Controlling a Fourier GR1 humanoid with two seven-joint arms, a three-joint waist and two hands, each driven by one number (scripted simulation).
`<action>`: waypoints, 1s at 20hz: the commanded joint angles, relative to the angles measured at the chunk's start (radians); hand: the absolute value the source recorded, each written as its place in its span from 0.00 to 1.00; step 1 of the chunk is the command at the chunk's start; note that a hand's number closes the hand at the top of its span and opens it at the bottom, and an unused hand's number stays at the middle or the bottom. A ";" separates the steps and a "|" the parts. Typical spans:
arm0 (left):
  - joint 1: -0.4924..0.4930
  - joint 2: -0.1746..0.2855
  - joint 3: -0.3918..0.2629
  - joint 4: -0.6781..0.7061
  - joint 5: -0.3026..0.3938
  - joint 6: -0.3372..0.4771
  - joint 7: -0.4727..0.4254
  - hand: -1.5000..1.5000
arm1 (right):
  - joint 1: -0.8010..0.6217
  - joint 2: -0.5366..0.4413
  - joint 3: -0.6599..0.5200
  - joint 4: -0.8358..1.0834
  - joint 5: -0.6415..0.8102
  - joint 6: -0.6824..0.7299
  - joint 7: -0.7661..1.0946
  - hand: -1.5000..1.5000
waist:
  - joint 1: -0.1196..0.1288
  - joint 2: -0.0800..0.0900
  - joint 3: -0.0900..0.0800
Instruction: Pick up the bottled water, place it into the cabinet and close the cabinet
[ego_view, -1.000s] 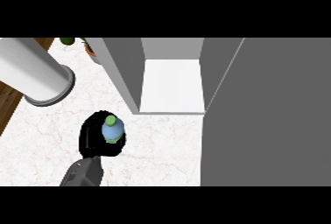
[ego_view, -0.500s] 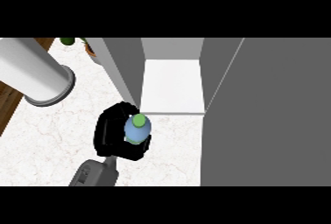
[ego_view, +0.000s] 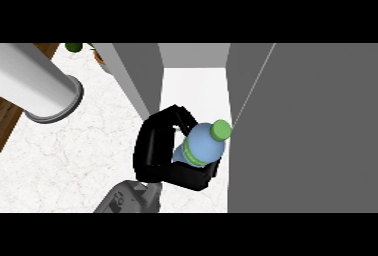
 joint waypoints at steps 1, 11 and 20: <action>-0.123 0.000 -0.076 0.014 0.001 0.199 0.035 1.00 | 0.031 0.025 0.028 -0.105 -0.046 0.011 0.033 0.00 | -0.015 0.001 0.000; -0.332 0.000 -0.076 0.190 0.040 0.363 0.032 1.00 | 0.014 -0.018 -0.076 -0.122 -0.132 0.021 0.071 0.00 | -0.019 0.004 -0.001; -0.471 0.000 -0.016 0.422 0.049 0.309 0.027 1.00 | -0.035 -0.035 -0.129 -0.085 -0.182 0.032 0.090 0.00 | -0.016 0.006 -0.001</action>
